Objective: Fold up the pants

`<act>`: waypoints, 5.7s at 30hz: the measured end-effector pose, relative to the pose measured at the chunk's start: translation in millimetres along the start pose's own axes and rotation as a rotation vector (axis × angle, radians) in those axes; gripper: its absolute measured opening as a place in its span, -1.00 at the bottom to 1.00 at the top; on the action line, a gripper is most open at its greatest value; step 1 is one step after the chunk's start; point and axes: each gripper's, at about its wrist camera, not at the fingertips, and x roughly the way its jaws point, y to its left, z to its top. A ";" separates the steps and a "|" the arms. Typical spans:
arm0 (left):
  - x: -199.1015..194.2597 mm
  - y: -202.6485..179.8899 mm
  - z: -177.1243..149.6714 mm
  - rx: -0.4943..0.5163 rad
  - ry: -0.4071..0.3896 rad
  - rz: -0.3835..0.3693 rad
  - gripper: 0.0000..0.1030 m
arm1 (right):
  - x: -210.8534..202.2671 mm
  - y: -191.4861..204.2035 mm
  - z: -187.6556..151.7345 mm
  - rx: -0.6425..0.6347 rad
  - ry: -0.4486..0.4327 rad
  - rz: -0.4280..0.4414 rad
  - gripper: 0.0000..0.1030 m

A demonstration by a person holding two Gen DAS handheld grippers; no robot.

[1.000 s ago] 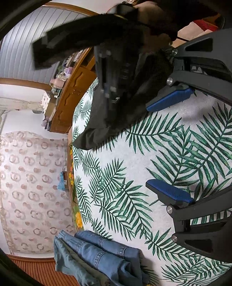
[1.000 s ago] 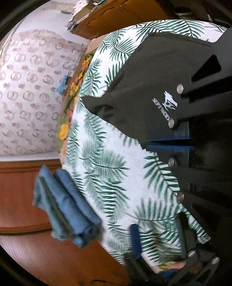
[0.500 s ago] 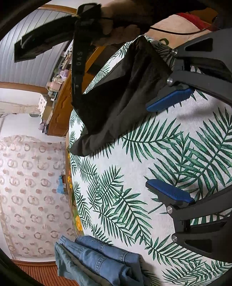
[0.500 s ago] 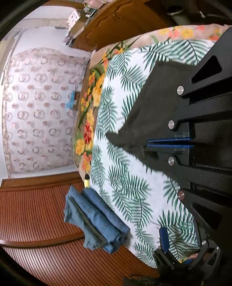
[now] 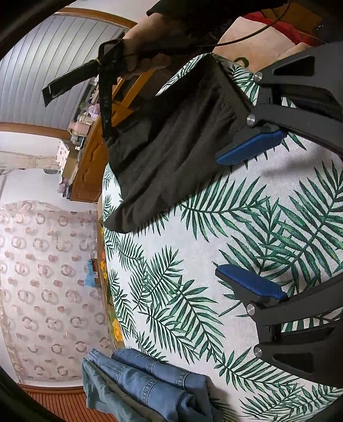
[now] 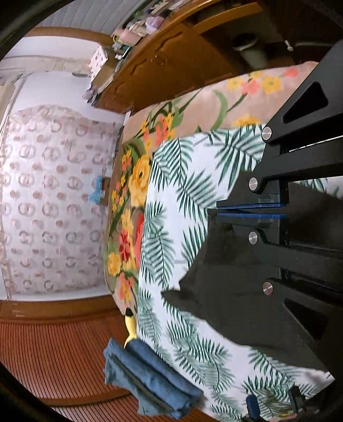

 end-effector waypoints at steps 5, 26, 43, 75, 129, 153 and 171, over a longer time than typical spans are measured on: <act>-1.3 -1.9 0.1 0.001 0.002 -0.001 0.53 | 5.4 2.2 -0.6 0.004 0.018 -0.038 -0.95; 1.8 -2.7 -0.3 0.005 0.011 -0.004 0.53 | -6.7 -0.8 -26.2 -0.005 0.075 0.028 -0.46; 12.0 -13.6 -6.4 0.034 0.061 -0.015 0.53 | -20.6 30.9 -56.0 -0.102 0.087 0.156 -0.39; -0.9 -58.7 -15.1 0.170 0.103 -0.195 -0.23 | -112.1 16.8 -131.5 0.077 0.033 0.103 -0.26; -4.6 -65.5 -27.6 0.229 0.160 -0.193 -0.64 | -116.9 15.8 -157.5 0.124 0.064 0.120 -0.27; 10.9 -44.4 -9.7 0.074 0.173 -0.155 -0.31 | -112.4 25.7 -159.6 0.138 0.067 0.180 -0.60; 10.1 -45.7 -17.3 0.026 0.167 -0.211 -0.20 | -112.6 33.4 -160.9 0.138 0.043 0.174 -0.71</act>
